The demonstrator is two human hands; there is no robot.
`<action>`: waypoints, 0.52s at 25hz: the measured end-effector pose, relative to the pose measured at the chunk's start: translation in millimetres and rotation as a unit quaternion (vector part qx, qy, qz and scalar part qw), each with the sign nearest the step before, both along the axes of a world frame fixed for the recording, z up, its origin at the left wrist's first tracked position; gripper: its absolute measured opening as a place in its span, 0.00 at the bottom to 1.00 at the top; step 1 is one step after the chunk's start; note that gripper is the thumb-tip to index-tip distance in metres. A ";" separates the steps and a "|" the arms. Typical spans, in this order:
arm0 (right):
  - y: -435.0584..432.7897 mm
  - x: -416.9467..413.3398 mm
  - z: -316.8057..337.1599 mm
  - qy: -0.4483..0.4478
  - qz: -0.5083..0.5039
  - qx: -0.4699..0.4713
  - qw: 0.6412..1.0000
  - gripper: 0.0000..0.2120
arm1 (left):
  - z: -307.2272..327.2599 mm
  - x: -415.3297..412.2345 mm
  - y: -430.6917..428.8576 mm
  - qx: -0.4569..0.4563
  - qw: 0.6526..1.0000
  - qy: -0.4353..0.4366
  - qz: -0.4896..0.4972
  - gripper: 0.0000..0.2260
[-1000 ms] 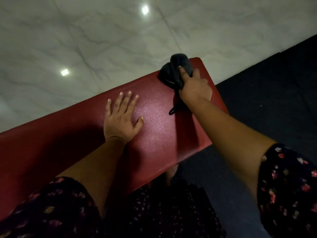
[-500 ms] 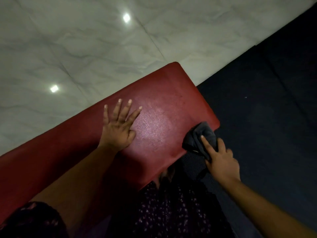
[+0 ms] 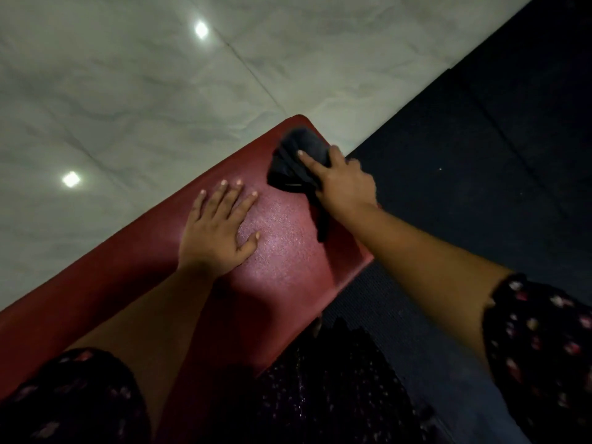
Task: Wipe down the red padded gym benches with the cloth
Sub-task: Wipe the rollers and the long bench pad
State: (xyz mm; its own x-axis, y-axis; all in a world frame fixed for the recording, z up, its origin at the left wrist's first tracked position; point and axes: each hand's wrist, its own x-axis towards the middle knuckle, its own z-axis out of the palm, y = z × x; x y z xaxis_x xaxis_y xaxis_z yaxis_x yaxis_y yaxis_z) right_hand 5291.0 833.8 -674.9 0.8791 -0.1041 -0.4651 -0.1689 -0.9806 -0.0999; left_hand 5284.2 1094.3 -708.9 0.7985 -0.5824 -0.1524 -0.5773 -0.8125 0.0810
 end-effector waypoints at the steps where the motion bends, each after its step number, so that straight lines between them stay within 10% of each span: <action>1: 12.0 25.7 -1.5 -0.005 0.011 0.008 1.000 0.29 | -0.6 0.7 -0.1 -0.007 1.000 -0.005 0.000 0.32; 13: -21.8 0.0 -4.7 0.067 -0.134 0.073 0.986 0.35 | -0.7 3.0 -2.2 -0.033 0.999 -0.009 -0.003 0.31</action>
